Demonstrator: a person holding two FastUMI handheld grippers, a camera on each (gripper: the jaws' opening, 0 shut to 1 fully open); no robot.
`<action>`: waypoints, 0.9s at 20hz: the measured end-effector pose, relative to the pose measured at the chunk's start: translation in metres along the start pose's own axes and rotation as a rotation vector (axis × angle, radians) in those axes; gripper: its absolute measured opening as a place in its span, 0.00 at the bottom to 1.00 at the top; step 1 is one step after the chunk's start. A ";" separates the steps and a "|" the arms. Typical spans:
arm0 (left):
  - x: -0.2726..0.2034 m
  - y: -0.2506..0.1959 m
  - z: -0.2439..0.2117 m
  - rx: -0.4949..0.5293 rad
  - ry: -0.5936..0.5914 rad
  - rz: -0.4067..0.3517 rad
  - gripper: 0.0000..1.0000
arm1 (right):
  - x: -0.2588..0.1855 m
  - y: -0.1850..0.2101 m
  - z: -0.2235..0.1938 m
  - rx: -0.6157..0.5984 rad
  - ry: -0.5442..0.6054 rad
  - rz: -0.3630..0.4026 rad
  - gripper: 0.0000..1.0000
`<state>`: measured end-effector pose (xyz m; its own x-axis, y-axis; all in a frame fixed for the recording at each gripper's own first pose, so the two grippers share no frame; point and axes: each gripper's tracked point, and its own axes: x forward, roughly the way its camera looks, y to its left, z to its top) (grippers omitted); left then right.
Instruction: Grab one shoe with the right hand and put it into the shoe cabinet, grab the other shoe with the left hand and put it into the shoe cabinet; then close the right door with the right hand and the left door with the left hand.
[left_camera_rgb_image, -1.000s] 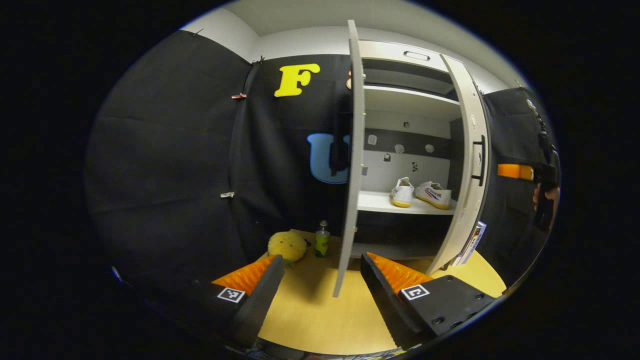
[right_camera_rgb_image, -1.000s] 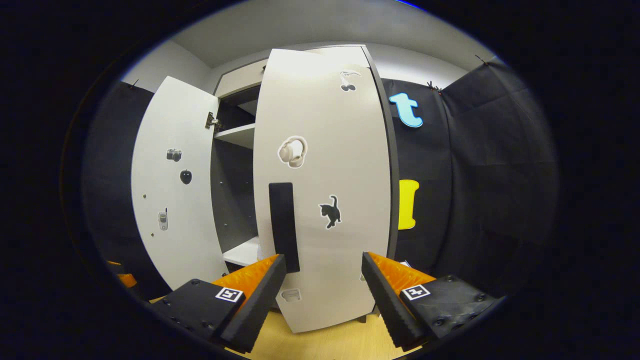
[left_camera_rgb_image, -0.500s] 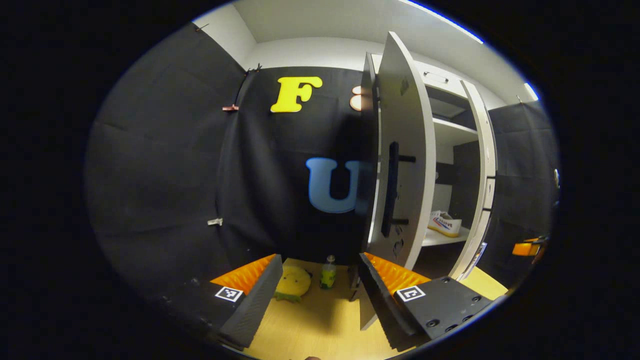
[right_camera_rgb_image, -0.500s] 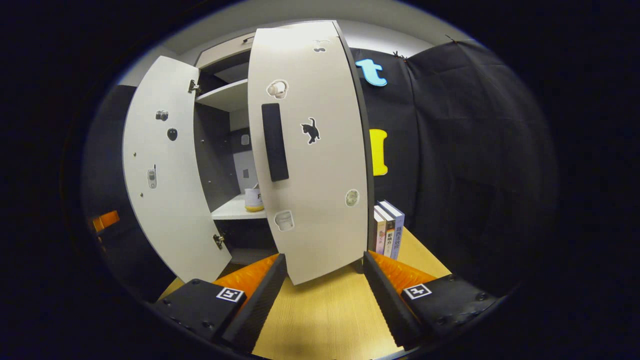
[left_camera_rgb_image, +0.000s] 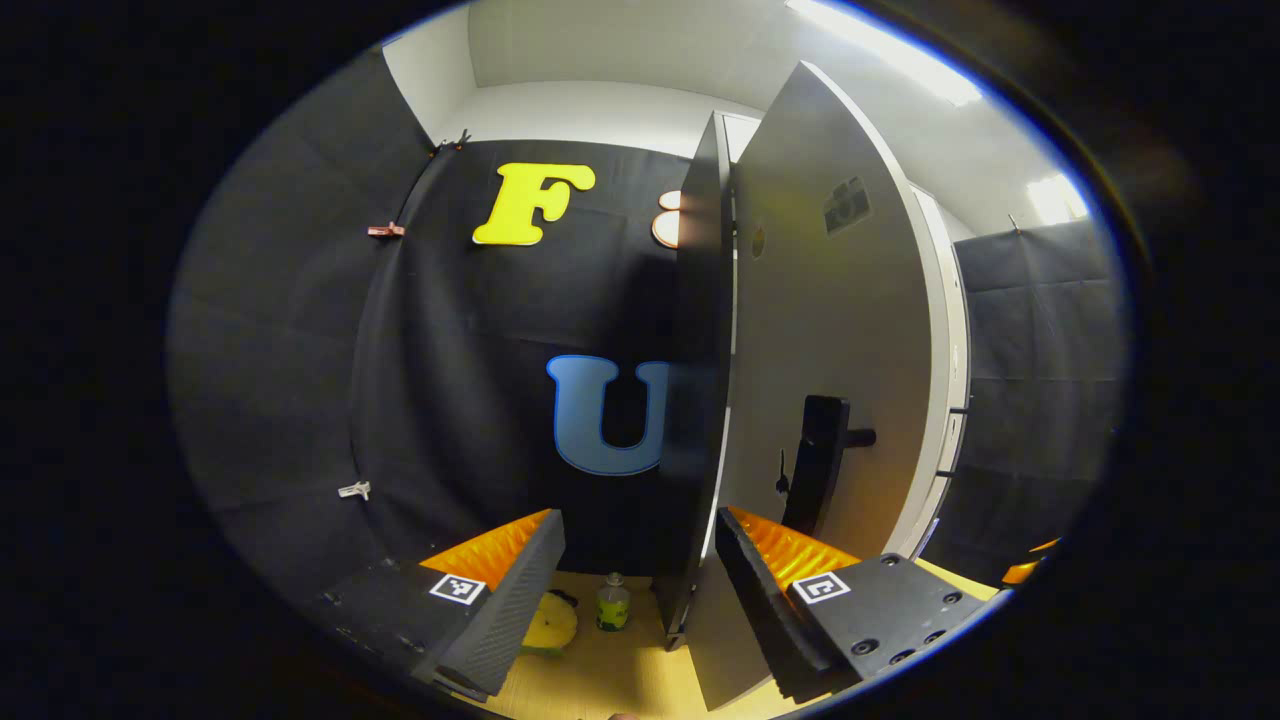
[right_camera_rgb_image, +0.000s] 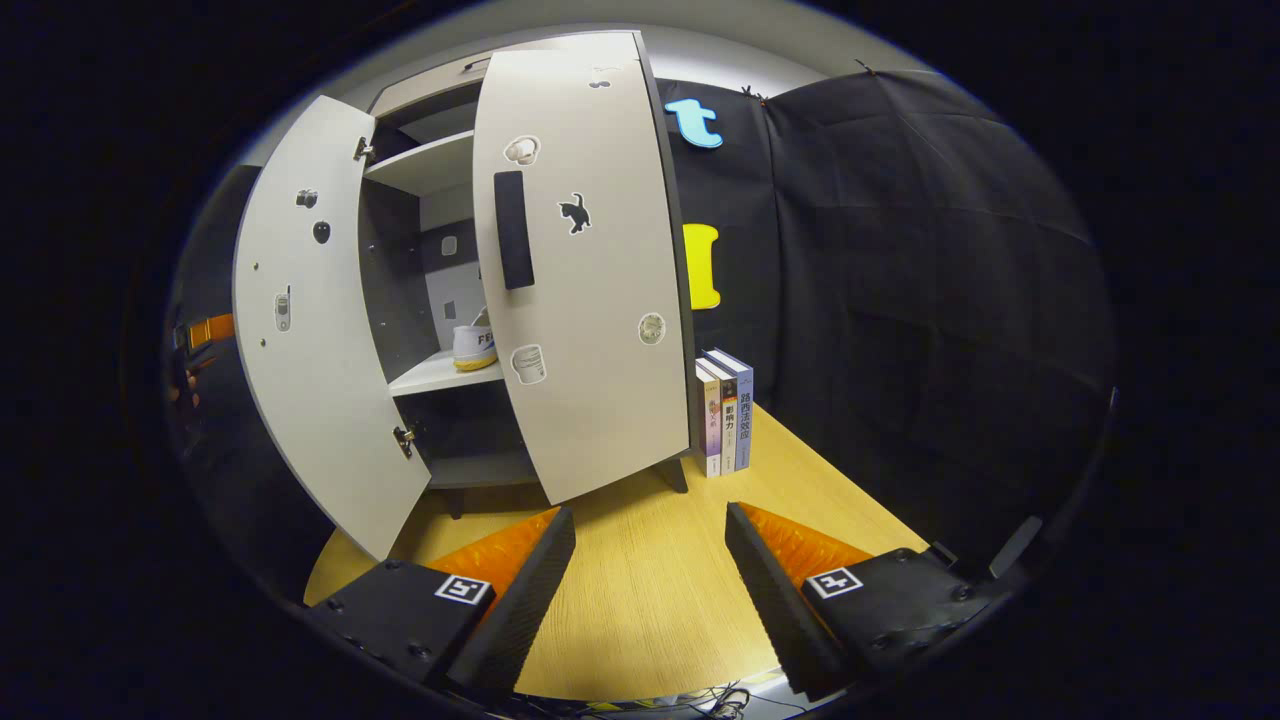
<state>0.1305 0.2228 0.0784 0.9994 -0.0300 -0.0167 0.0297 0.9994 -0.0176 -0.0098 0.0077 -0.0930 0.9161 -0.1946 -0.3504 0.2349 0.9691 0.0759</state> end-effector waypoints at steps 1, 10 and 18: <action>0.005 -0.008 0.002 0.000 0.000 -0.020 0.95 | -0.001 -0.001 -0.001 0.005 0.002 -0.006 0.98; 0.004 -0.040 0.003 0.109 0.019 -0.028 0.92 | 0.005 -0.016 -0.003 0.013 0.009 -0.001 0.99; 0.006 -0.097 -0.001 0.095 0.033 0.073 0.87 | 0.026 -0.053 0.011 0.032 0.001 0.037 0.99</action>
<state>0.1336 0.1254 0.0795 0.9979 0.0439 -0.0475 -0.0400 0.9960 0.0798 0.0053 -0.0504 -0.0958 0.9240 -0.1581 -0.3481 0.2107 0.9703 0.1185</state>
